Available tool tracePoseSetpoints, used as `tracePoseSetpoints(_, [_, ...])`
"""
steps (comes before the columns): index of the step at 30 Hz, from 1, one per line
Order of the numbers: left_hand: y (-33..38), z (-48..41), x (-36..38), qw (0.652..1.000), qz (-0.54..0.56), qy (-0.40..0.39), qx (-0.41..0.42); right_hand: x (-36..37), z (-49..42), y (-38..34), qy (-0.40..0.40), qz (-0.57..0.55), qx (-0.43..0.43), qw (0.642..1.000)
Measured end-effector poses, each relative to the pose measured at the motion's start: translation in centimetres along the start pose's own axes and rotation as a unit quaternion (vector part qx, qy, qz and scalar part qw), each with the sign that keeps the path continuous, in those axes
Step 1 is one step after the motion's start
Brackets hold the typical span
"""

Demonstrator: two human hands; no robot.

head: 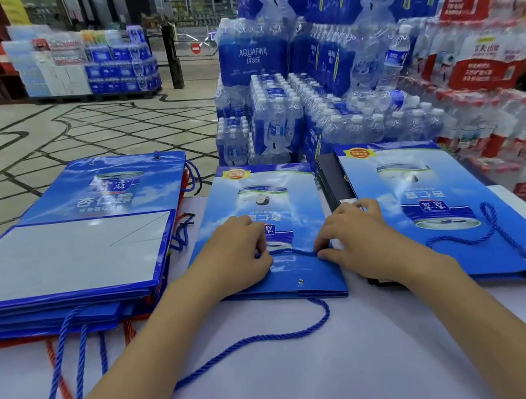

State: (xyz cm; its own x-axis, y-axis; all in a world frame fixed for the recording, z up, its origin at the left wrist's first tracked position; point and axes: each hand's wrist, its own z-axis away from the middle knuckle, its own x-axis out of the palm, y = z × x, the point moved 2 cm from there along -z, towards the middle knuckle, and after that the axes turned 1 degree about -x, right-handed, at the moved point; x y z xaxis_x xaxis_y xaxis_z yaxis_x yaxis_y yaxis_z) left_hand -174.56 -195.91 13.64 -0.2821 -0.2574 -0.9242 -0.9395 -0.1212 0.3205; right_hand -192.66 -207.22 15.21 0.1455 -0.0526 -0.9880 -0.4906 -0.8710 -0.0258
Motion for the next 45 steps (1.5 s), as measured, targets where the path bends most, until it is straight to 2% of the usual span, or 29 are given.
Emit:
tracePoseSetpoints(11, [0.3, 0.7, -1.1, 0.996, -0.045, -0.048, -0.063, -0.2, 0.2, 0.0, 0.003, -0.007, 0.028, 1.000])
tracePoseSetpoints(15, [0.6, 0.9, -1.1, 0.999, -0.019, -0.024, -0.019, -0.1, 0.2, 0.0, 0.015, -0.021, 0.013, 1.000])
tracePoseSetpoints(19, [2.4, 1.1, -0.4, 0.994, 0.096, -0.021, 0.056, -0.2, 0.2, -0.1, 0.030, -0.043, -0.005, 0.999])
tracePoseSetpoints(22, [3.6, 0.9, 0.3, 0.990, 0.122, -0.027, 0.059, -0.6, 0.4, -0.2, 0.032, -0.061, -0.019, 0.997])
tracePoseSetpoints(26, [3.8, 0.5, 0.1, 0.987, 0.144, 0.023, 0.068, -0.7, 0.5, -0.3, 0.044, -0.078, -0.035, 0.995])
tracePoseSetpoints(32, [3.5, 0.5, 0.1, 0.983, 0.166, 0.042, 0.072, -1.1, 0.7, -0.3, 0.062, -0.136, -0.037, 0.988])
tracePoseSetpoints(35, [3.3, 0.6, -0.2, 0.982, 0.167, 0.047, 0.072, -1.1, 0.8, -0.2, 0.039, -0.170, -0.047, 0.984])
tracePoseSetpoints(37, [3.1, 0.7, -0.6, 0.983, 0.165, 0.035, 0.068, -1.1, 1.2, 0.0, -0.011, -0.180, -0.042, 0.983])
tracePoseSetpoints(41, [2.7, 1.0, -1.2, 0.986, 0.129, 0.019, 0.108, -1.7, 2.4, -0.1, -0.095, -0.136, -0.040, 0.985])
tracePoseSetpoints(45, [2.5, 1.1, -1.1, 0.983, 0.129, -0.018, 0.133, -1.8, 2.6, -0.1, -0.111, -0.136, -0.027, 0.984])
